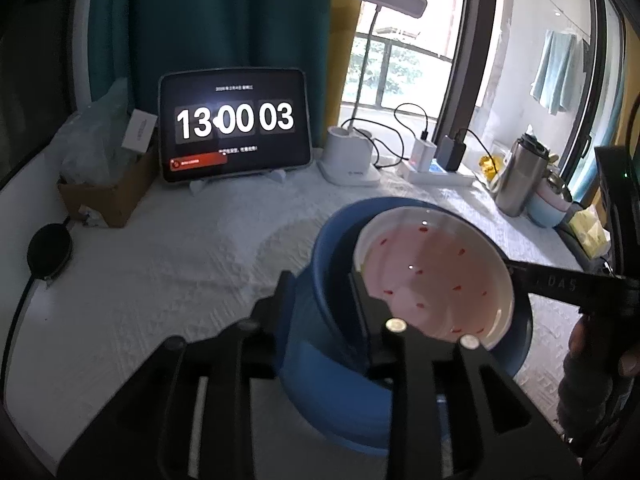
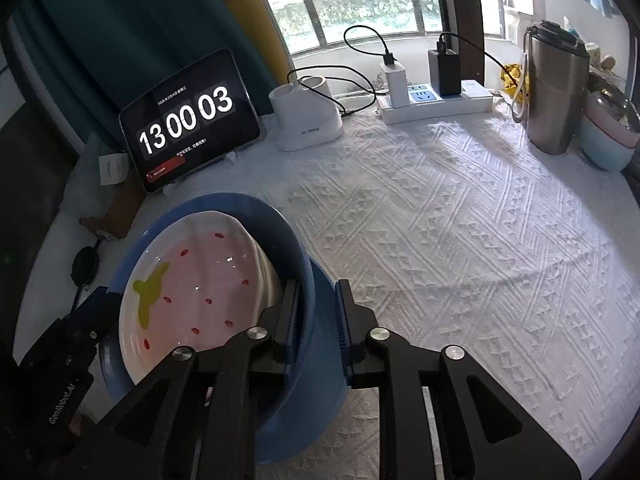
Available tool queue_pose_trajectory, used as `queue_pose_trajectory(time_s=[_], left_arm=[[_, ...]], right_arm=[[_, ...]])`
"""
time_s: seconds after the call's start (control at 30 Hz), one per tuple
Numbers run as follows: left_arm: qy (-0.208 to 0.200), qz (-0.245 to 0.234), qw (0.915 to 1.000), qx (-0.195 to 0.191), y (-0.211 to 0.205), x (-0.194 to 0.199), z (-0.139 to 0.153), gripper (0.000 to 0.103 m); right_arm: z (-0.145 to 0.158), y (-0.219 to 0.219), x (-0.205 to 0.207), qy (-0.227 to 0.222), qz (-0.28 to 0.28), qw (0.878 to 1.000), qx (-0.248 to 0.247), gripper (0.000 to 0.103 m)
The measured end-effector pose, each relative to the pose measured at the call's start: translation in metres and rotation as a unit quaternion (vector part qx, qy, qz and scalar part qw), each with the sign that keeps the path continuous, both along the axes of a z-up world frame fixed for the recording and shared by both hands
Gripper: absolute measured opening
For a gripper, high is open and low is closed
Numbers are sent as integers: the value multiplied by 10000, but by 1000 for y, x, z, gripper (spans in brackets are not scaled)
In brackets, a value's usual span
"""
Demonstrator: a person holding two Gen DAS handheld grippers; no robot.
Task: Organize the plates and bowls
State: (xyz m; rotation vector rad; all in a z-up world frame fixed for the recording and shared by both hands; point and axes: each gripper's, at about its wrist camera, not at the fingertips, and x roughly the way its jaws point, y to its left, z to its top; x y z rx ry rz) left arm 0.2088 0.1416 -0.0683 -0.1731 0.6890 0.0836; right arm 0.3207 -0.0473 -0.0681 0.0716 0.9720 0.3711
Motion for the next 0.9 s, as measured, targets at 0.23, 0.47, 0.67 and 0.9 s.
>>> queue_pose_trajectory(time_s=[0.23,0.47,0.67,0.9], left_arm=[[17,132,9998,-136,3,-4,1,46],[17,77,9999,-121,-4,-12,4,46],[-38,-10,10000,-85,-14,-20,9,47],[-136,-169,9997,-61,-28,-32,14,47]], right_arm=[[1,-4,-4,-23,-81,9998,-174,34],[5,-10,-14,-173,-71,9995,-270,39],[14,-12,-26,-400,30,9987,-305,40],[16,-17,-39,-467,124,9984,-289,41]])
